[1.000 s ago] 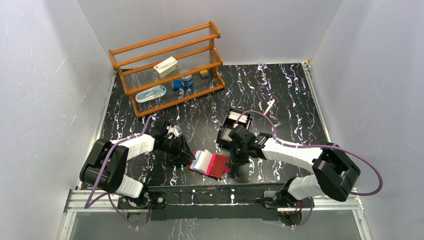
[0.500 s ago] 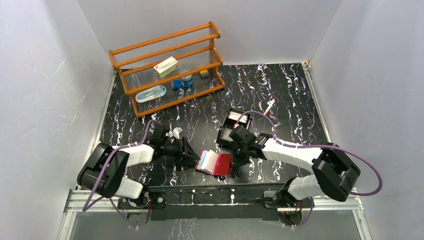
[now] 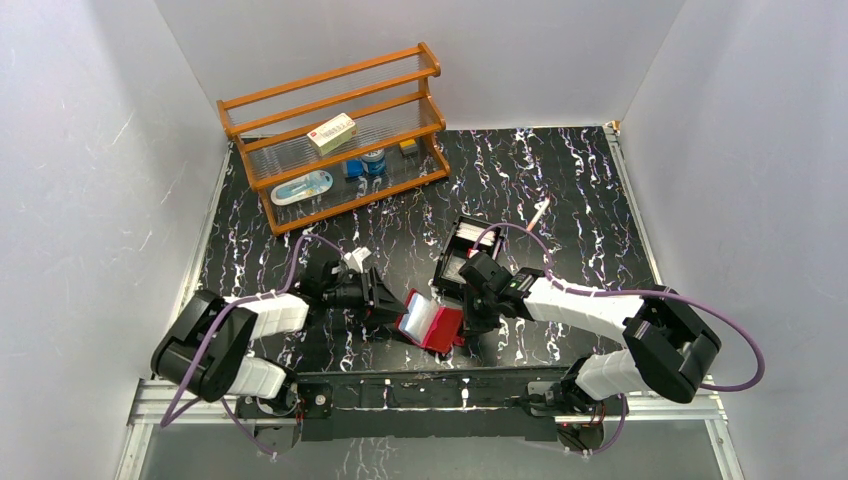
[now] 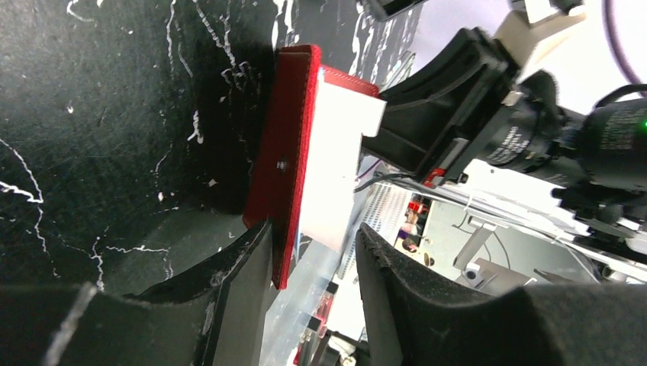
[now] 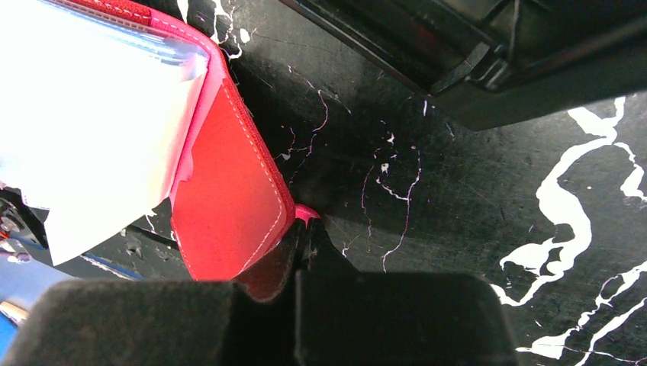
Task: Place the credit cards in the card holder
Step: Pick up the card holder from the center of the board.
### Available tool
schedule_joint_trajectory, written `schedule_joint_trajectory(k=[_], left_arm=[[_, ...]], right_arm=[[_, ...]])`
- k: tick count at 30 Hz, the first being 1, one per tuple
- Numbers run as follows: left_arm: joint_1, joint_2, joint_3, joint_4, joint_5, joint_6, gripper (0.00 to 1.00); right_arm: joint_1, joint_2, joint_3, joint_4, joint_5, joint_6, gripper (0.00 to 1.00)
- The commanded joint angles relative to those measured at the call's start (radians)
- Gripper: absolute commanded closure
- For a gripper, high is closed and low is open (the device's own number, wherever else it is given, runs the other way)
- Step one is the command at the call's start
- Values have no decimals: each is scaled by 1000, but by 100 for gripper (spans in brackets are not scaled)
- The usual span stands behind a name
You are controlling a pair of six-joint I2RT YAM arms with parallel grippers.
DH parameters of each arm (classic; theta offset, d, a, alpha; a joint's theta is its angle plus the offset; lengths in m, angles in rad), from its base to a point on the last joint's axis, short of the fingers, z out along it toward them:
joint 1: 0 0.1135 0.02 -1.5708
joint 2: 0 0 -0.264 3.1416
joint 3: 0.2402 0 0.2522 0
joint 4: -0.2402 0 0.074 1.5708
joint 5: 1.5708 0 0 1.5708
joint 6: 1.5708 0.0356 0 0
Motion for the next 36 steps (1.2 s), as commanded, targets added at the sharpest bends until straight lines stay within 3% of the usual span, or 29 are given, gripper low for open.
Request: schedule_joint_trajectory(k=[1, 6, 11, 16, 20, 24, 29, 36], left_arm=[[-41, 51, 22, 22, 21, 36, 58], [-79, 59, 53, -34, -25, 84, 62], [-90, 8, 103, -196, -122, 170, 80], [-95, -86, 141, -308, -173, 206, 85], [-99, -112, 167, -379, -198, 232, 73], [-109, -127, 188, -453, -257, 276, 98], [-122, -166, 180, -476, -341, 296, 100], [-128, -174, 170, -477, -354, 281, 100]], right_arm=[[-3, -13, -1, 30, -4, -1, 100], [-3, -22, -4, 30, -5, -2, 100], [-3, -33, 6, 19, 0, -3, 100], [-3, -53, 66, -33, -8, 5, 84], [-3, -104, 131, -75, -4, 30, 67], [-1, -135, 197, -86, -5, 71, 57], [22, -117, 208, 43, -24, 149, 52], [51, 17, 254, 57, -6, 154, 53]])
